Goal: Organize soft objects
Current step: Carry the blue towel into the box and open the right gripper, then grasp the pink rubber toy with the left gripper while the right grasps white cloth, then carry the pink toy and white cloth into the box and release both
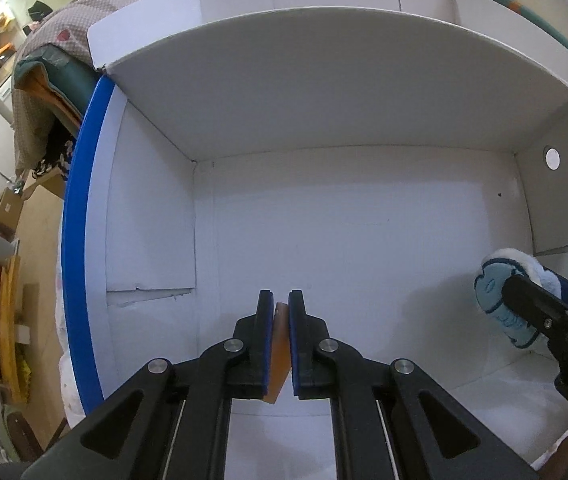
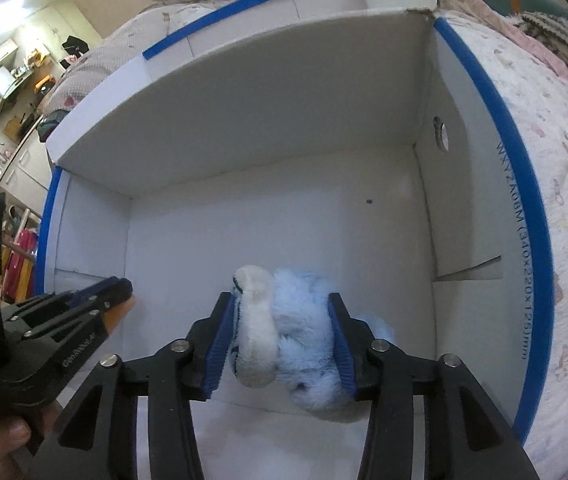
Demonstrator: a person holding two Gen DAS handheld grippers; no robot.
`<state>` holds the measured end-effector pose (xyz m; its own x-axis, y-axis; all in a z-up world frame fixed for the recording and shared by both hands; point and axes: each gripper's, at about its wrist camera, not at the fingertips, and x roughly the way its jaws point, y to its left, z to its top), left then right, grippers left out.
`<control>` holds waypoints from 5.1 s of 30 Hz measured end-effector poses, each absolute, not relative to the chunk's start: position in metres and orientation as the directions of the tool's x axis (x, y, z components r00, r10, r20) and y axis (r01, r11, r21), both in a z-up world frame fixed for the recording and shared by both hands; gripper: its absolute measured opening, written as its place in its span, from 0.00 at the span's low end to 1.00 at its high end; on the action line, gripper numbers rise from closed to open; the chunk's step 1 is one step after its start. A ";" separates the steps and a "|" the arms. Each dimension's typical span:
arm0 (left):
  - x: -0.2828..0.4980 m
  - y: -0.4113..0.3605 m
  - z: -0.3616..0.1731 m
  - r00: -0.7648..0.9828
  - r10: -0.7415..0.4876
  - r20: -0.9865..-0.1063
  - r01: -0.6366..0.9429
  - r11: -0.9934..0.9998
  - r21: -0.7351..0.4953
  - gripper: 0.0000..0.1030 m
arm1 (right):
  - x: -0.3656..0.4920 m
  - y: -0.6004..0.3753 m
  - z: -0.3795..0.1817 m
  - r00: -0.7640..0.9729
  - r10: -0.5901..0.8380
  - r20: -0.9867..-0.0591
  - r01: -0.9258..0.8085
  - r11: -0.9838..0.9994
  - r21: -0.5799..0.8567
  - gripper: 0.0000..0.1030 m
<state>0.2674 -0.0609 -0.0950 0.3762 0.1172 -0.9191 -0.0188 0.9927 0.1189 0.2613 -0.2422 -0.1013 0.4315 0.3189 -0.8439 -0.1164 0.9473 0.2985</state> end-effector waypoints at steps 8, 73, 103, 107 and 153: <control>0.262 -0.064 -0.086 0.398 0.125 -0.909 -0.005 0.991 0.134 0.17 | 0.256 -0.249 -0.090 0.464 0.364 -0.808 -0.121 0.929 0.349 0.62; 0.103 0.029 -0.071 0.477 0.014 -0.879 -0.102 0.994 -0.039 0.76 | 0.102 -0.253 -0.070 0.596 0.305 -0.743 -0.099 0.946 0.309 1.00; 0.091 -0.052 -0.098 0.464 -0.024 -0.886 0.132 0.990 0.042 0.38 | 0.134 -0.307 -0.152 0.321 0.342 -0.883 0.265 0.863 0.430 0.85; 0.087 -0.044 -0.088 0.497 -0.018 -0.868 0.111 0.993 0.043 0.38 | 0.141 -0.295 -0.160 0.288 0.310 -0.906 0.239 0.893 0.382 0.77; 0.109 -0.012 0.005 0.636 0.026 -0.771 -0.047 0.999 -0.005 0.38 | 0.152 -0.265 0.001 0.606 0.304 -0.735 -0.122 0.949 0.291 0.23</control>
<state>0.1094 -0.0119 0.0052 0.6361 0.0264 -0.7711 -0.0470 0.9989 -0.0046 0.1520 -0.2648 0.0014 0.6059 0.3040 -0.7352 -0.1224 0.9487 0.2914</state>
